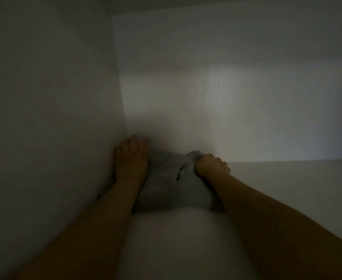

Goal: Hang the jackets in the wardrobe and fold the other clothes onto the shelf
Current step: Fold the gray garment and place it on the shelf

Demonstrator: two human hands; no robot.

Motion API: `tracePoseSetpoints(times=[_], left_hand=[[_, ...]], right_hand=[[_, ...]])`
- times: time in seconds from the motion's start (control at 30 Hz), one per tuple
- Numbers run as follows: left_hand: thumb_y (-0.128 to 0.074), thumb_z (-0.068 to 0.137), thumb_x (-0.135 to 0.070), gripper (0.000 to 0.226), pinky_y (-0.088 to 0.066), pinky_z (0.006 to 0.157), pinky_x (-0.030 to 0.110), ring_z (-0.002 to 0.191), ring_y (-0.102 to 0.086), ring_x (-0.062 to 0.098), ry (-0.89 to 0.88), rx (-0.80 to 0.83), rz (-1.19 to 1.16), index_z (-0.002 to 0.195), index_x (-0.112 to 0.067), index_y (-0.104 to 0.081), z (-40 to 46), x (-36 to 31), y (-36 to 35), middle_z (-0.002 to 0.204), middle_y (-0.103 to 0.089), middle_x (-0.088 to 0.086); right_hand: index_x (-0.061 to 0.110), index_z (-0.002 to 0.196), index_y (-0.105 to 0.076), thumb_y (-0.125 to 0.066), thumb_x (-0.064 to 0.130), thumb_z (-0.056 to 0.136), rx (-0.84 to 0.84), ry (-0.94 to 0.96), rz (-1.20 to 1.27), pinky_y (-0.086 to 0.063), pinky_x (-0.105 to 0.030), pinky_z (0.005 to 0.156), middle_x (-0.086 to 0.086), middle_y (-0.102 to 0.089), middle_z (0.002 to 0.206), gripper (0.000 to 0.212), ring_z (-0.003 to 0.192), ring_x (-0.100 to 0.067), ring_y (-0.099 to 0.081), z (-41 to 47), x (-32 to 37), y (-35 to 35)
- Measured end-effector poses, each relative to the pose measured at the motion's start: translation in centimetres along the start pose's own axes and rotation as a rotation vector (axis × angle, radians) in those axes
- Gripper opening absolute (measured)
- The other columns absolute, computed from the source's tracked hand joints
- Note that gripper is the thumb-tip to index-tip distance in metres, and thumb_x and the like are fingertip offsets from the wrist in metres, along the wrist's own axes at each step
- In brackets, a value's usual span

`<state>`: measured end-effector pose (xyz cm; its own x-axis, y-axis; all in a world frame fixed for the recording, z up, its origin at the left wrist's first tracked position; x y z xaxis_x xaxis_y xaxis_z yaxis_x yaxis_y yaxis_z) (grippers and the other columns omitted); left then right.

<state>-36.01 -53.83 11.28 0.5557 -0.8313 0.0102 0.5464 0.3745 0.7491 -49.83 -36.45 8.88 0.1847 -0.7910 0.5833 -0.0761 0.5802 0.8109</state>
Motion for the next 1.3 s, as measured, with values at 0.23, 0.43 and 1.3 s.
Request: tracePoseSetpoints(times=[0.23, 0.43, 1.3], left_hand=[[-0.034, 0.099, -0.016, 0.038, -0.043, 0.101, 0.038, 0.120, -0.054, 0.033, -0.048, 0.442, 0.032, 0.125, -0.001, -0.059, 2.1, 0.4, -2.7, 0.135, -0.054, 0.020], [-0.020, 0.105, -0.024, 0.045, -0.026, 0.111, 0.044, 0.134, -0.040, 0.035, -0.166, 0.594, 0.076, 0.143, -0.006, -0.034, 2.1, -1.0, -3.9, 0.151, -0.034, 0.021], [-0.034, 0.100, -0.044, 0.060, -0.012, 0.119, 0.043, 0.141, -0.028, 0.029, -0.431, 0.129, -0.343, 0.146, -0.006, -0.033, -5.2, -20.4, 12.6, 0.152, -0.034, 0.015]], right_hand=[[0.012, 0.136, -0.041, -0.038, 0.029, 0.094, -0.006, 0.057, -0.061, -0.026, -0.042, 0.107, -0.015, -0.041, 0.140, 0.045, 0.129, -0.033, -0.037, 1.8, 0.0, -0.4], [0.012, 0.137, -0.040, -0.044, 0.027, 0.093, -0.003, 0.052, -0.096, -0.029, -0.042, 0.106, -0.015, -0.041, 0.140, 0.047, 0.128, -0.034, -0.038, 2.9, -1.2, 0.6], [0.011, 0.145, -0.033, -0.049, 0.032, 0.098, -0.321, 0.188, -0.214, -0.037, -0.040, 0.106, -0.011, -0.041, 0.147, 0.054, 0.130, -0.029, -0.044, -14.7, -19.1, 23.0]])
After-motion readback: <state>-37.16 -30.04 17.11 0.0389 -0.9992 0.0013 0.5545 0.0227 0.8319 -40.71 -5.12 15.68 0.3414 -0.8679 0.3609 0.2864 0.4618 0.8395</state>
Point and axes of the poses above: each hand's wrist, its own z-axis towards the middle knuckle, its own y-axis out of the back of the hand, x = y × z, the point moved 3 cm from there along z, towards the middle knuckle
